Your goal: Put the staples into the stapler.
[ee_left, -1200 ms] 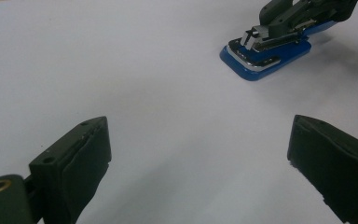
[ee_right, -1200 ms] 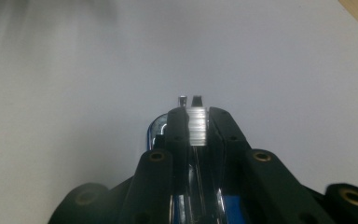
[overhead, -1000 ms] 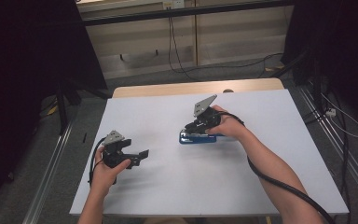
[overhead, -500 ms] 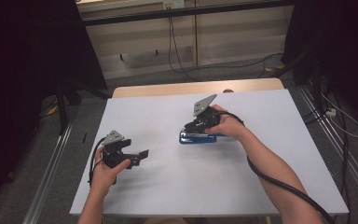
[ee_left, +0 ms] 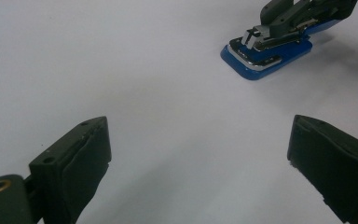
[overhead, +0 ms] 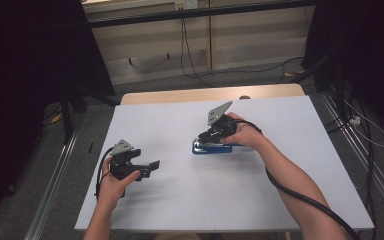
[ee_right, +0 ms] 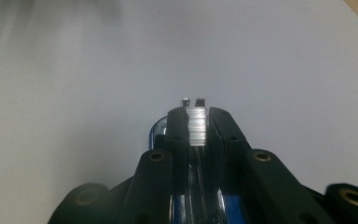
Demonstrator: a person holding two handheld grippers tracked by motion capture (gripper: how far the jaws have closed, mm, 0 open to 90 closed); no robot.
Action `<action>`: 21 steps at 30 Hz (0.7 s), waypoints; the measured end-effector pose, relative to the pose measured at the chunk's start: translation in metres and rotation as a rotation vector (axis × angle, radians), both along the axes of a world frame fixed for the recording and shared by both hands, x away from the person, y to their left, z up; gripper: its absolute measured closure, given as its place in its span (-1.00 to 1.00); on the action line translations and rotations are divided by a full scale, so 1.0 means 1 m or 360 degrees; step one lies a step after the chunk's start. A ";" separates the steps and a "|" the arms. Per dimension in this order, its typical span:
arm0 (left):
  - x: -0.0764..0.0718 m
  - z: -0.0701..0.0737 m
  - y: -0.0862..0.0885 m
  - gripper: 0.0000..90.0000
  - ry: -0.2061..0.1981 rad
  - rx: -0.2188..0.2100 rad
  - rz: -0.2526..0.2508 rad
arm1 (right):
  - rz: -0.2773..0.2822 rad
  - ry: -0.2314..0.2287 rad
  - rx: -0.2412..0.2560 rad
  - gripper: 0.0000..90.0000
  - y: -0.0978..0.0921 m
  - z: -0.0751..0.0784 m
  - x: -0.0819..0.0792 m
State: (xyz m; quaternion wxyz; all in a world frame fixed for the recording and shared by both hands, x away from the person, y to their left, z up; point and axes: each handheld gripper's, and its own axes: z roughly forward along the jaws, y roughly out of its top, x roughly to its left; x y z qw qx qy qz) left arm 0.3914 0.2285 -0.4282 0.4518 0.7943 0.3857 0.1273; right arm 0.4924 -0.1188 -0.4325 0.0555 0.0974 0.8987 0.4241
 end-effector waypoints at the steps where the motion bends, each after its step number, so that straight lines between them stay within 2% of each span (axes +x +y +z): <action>1: 0.000 0.000 0.000 -0.86 0.0003 -0.0003 0.0002 | -0.0001 0.0001 0.0000 0.76 0.000 0.000 0.000; 21: 0.000 0.000 0.000 -0.86 0.0001 0.0008 0.0002 | -0.0007 0.0006 -0.0015 0.76 0.003 -0.002 0.001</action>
